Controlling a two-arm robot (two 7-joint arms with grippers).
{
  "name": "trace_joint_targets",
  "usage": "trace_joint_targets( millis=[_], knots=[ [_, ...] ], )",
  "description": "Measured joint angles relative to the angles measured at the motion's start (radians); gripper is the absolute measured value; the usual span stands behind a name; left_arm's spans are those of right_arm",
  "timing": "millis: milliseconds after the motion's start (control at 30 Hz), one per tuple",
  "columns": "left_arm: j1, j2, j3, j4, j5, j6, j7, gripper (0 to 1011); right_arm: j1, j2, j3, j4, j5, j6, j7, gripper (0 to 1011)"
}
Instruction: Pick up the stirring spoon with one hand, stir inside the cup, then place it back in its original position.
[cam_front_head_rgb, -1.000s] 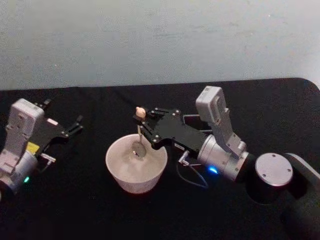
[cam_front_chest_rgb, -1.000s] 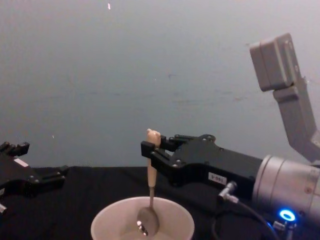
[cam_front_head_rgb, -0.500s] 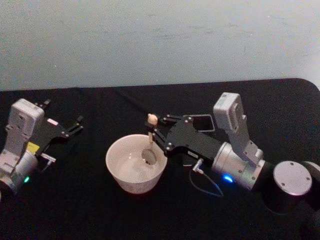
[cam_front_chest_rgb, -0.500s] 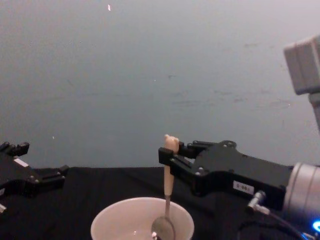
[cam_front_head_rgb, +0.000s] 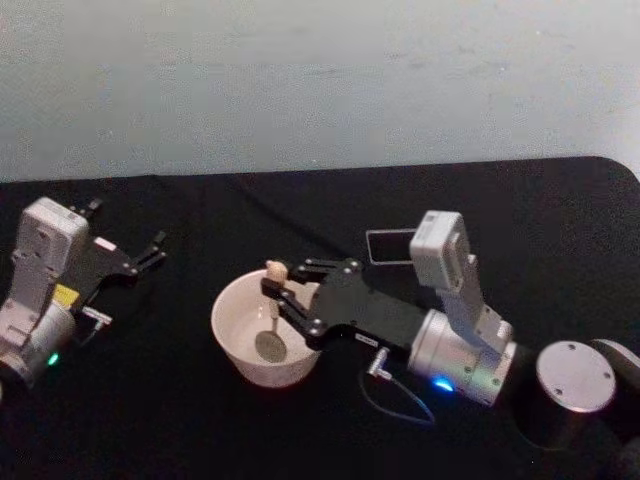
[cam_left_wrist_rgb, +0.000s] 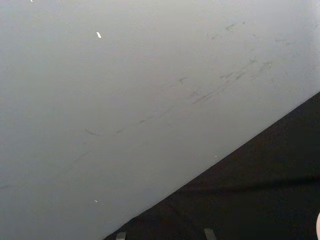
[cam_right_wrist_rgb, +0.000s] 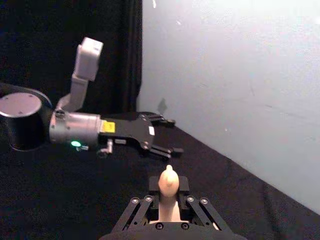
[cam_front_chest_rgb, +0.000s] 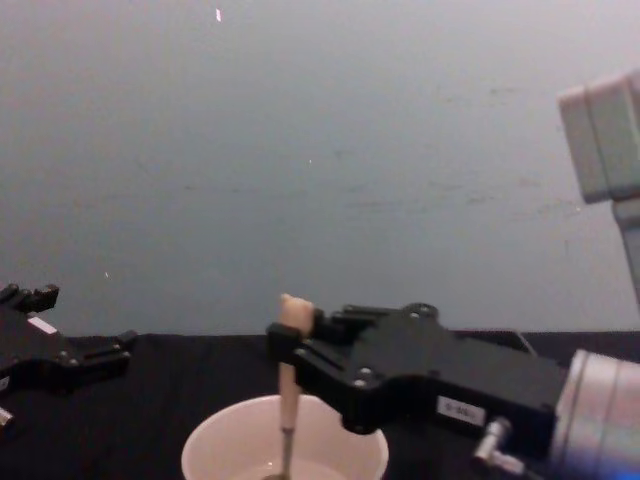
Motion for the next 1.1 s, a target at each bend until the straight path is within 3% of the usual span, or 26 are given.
trace_joint_targets(
  millis=[233, 500, 1100],
  knots=[
    [0.000, 0.000, 0.000, 0.000, 0.000, 0.000, 0.000, 1001, 0.036, -0.037, -0.024, 0.036, -0.012, -0.011, -0.007, 211],
    [0.000, 0.000, 0.000, 0.000, 0.000, 0.000, 0.000, 1001, 0.080, -0.075, -0.019, 0.104, -0.039, -0.019, -0.049, 211],
    [0.000, 0.000, 0.000, 0.000, 0.000, 0.000, 0.000, 1001, 0.087, -0.081, 0.010, 0.127, -0.056, -0.018, -0.067, 211]
  ],
)
